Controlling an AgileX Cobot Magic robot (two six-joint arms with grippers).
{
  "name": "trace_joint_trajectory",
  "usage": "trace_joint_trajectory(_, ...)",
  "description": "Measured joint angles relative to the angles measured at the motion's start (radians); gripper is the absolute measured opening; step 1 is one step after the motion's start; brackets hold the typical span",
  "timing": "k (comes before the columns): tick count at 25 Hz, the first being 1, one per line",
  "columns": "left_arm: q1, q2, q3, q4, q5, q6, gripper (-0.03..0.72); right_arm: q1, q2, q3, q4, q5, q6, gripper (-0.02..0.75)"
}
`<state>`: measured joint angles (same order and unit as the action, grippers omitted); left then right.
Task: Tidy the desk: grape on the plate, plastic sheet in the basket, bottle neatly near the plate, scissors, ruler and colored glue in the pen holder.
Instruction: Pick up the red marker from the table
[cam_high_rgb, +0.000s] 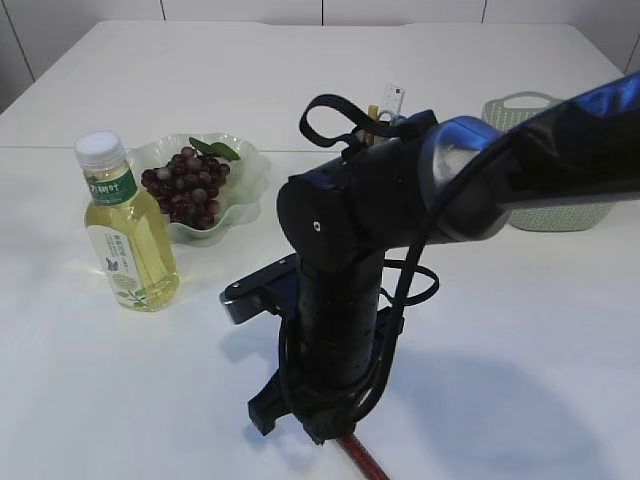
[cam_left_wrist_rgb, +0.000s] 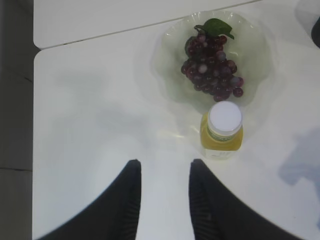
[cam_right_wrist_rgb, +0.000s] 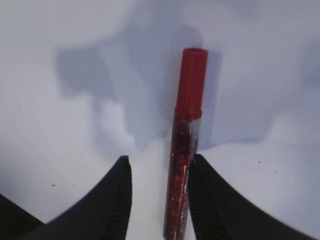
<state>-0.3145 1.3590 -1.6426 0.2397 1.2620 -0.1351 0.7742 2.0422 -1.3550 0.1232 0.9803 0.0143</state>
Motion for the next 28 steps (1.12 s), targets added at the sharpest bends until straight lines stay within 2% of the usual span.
trace_joint_trajectory(8,0.000,-0.014,0.000,0.006,0.000,0.000,0.241,0.000,0.025,0.000,-0.063,-0.021,0.040,0.314)
trace_joint_trajectory(28,0.000,-0.019,0.000,0.026,0.000,-0.002,0.241,0.000,0.061,0.000,-0.069,-0.029,0.064,0.312)
